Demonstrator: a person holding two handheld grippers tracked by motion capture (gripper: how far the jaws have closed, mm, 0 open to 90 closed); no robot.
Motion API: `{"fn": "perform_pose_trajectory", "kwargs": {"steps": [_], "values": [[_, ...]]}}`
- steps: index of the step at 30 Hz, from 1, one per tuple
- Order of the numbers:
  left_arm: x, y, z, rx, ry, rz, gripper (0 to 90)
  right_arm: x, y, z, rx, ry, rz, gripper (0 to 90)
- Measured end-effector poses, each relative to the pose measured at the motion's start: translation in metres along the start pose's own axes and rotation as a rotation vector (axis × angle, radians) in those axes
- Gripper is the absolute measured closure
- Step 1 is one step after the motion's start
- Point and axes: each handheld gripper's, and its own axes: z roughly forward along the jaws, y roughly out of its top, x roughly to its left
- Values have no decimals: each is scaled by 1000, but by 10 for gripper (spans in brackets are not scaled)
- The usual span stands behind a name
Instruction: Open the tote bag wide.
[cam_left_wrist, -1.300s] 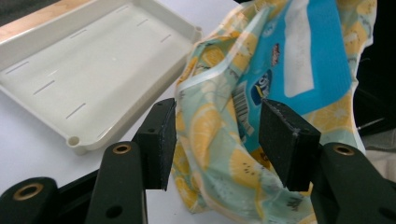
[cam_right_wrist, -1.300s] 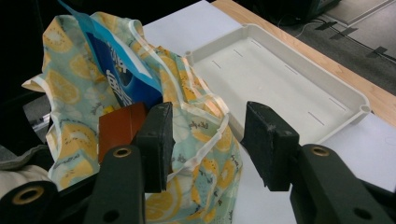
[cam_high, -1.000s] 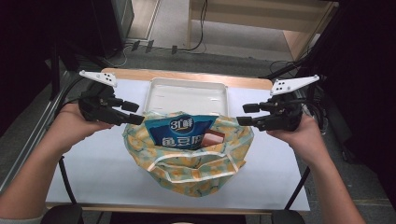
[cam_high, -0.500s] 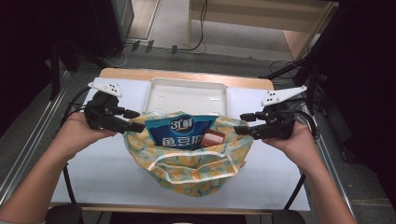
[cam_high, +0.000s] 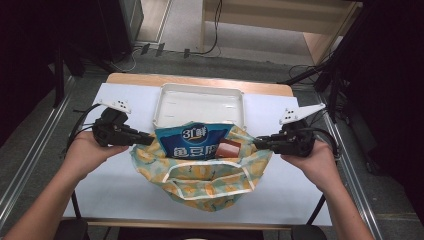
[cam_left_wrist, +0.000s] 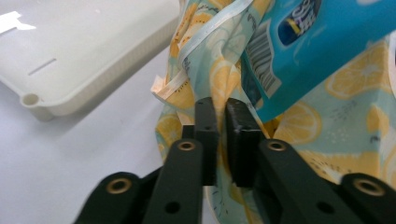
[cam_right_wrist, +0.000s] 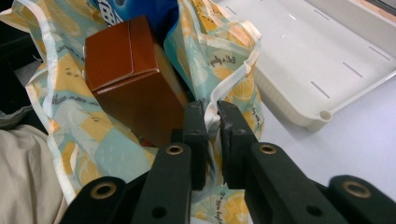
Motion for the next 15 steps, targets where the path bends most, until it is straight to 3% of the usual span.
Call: {"fn": "perform_pose_trajectory", "kwargs": {"steps": [15], "values": [[8, -25, 20, 8, -42, -51, 886, -1, -29, 25, -15, 19, 34, 866]]}}
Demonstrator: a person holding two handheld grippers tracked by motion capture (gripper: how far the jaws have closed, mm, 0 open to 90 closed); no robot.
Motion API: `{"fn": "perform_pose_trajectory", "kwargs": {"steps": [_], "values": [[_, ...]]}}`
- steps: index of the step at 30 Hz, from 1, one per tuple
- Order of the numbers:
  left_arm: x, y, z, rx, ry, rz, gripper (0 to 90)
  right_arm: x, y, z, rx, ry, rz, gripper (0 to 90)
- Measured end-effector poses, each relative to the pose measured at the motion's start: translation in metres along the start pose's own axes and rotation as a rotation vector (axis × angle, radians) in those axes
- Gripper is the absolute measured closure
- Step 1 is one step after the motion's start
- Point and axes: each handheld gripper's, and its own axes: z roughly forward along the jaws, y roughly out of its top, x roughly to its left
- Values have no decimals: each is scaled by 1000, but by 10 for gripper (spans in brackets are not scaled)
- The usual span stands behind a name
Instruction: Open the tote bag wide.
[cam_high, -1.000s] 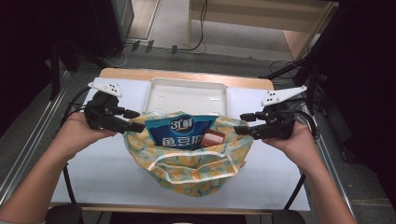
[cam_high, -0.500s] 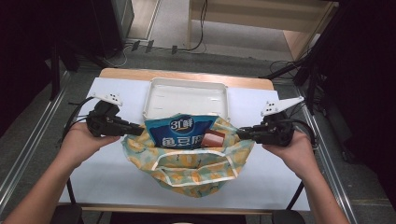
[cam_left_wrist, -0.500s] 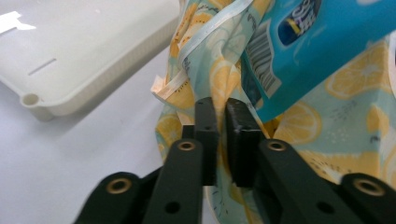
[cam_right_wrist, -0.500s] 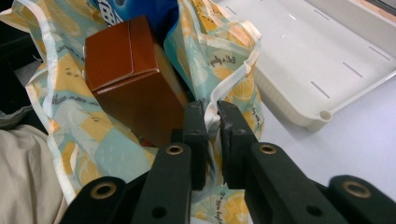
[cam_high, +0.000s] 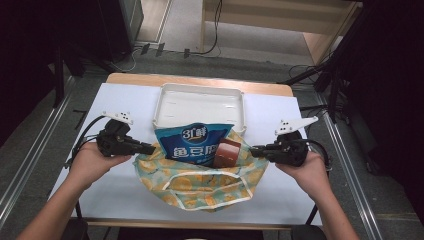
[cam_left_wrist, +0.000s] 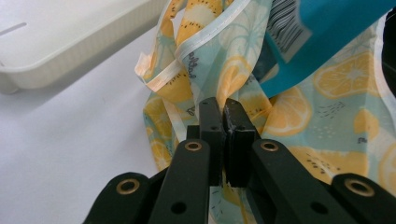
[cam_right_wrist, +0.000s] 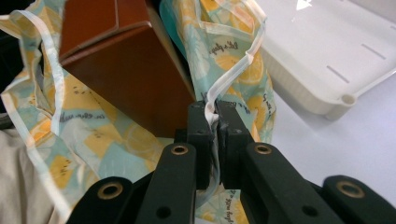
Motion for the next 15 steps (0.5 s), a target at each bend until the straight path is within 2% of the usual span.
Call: {"fn": "perform_pose_trajectory", "kwargs": {"steps": [1, 8, 15], "values": [[2, -3, 3, -5, -6, -14, 885, 0, -2, 2, -1, 0, 3, 867], [12, -11, 14, -3, -21, -40, 883, -6, -15, 17, -5, 4, 27, 868], [20, -18, 23, 8, -7, -57, 895, -14, -28, 33, -12, -4, 64, 877]]}}
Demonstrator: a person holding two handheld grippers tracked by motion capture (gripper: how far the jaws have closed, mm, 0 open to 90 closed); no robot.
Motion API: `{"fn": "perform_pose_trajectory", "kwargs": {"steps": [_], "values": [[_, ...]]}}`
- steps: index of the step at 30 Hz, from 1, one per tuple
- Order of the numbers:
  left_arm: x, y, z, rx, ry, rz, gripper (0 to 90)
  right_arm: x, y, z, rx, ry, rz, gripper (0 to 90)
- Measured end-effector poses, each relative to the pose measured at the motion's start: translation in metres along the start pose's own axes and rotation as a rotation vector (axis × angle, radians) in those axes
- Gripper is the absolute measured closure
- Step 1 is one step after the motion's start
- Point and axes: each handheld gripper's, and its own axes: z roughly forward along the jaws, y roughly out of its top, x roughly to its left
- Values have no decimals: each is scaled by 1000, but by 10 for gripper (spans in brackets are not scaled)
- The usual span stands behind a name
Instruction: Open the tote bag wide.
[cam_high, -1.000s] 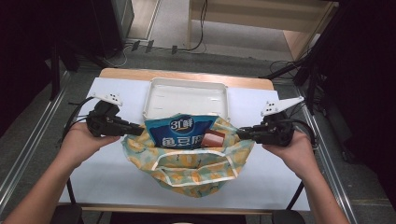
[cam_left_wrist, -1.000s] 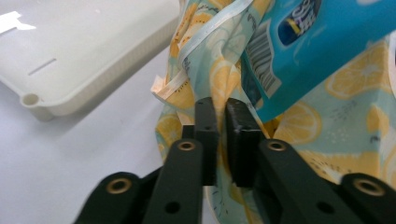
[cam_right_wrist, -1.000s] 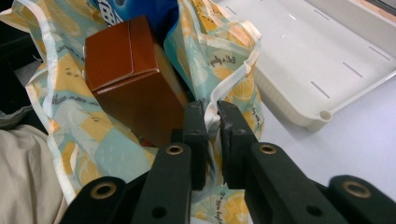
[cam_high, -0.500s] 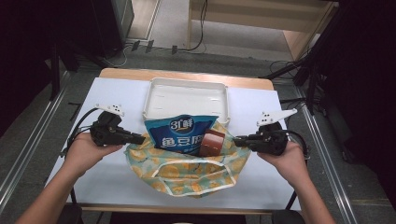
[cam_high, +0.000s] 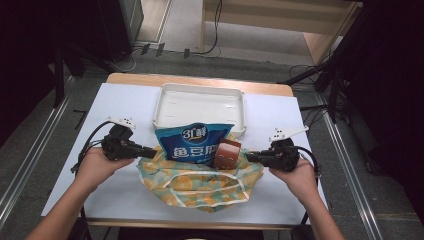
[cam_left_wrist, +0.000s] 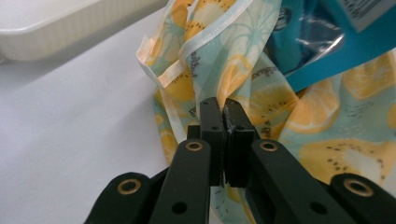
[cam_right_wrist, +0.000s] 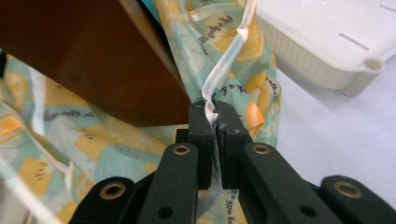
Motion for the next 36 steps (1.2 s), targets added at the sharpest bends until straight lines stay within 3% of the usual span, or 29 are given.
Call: {"fn": "perform_pose_trajectory", "kwargs": {"steps": [8, 12, 18, 30, 36], "values": [[12, -8, 12, 6, 8, -33, 900, -10, -11, 19, -8, -16, 34, 878], [17, -12, 17, 24, 10, -31, 900, -15, -17, 29, -8, -16, 52, 880], [23, -17, 22, 28, 0, -69, 900, -21, -23, 37, 3, -18, 76, 879], [31, -24, 31, 37, 7, -84, 900, -26, -28, 50, 20, -24, 77, 883], [36, -30, 39, 44, -3, -99, 900, -28, -30, 62, 62, -25, 77, 883]]}}
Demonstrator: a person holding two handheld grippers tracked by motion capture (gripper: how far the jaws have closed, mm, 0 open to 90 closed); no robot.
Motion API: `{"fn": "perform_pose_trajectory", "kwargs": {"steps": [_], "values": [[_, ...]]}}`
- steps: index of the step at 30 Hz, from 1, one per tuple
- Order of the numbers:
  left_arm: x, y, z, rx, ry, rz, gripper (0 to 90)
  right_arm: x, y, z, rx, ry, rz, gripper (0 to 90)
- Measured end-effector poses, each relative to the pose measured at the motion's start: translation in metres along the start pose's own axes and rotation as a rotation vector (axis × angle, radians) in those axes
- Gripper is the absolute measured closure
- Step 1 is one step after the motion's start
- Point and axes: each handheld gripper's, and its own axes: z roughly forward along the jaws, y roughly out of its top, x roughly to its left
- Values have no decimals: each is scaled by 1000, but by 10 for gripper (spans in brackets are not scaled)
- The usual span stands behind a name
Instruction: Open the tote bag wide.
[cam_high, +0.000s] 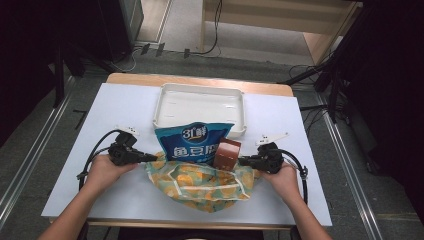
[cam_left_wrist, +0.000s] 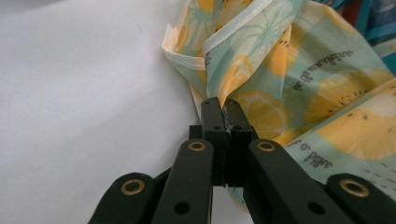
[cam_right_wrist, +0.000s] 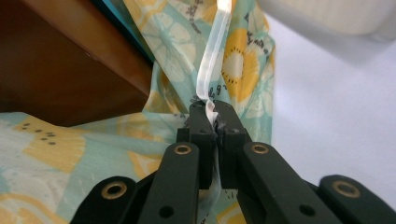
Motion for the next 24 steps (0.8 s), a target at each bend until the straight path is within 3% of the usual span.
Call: {"fn": "perform_pose_trajectory", "kwargs": {"steps": [4, 9, 19, 20, 22, 24], "values": [[0, -1, 5, 7, 4, 4, 900, 0, -1, 5, 36, -10, -5, 882], [-2, -2, 0, -6, 0, 20, 878, 0, -1, -3, 2, 0, -2, 853], [-8, -2, -24, -99, 5, 54, 683, 3, 3, -27, -69, -1, -10, 658], [-9, 0, -30, -89, 4, 70, 642, 5, 4, -32, -74, -4, -20, 601], [-14, 3, -37, -88, 22, 101, 622, 7, 5, -38, -80, 0, -31, 575], [-19, 6, -44, -101, 9, 117, 590, 8, 7, -46, -103, 6, -36, 540]]}}
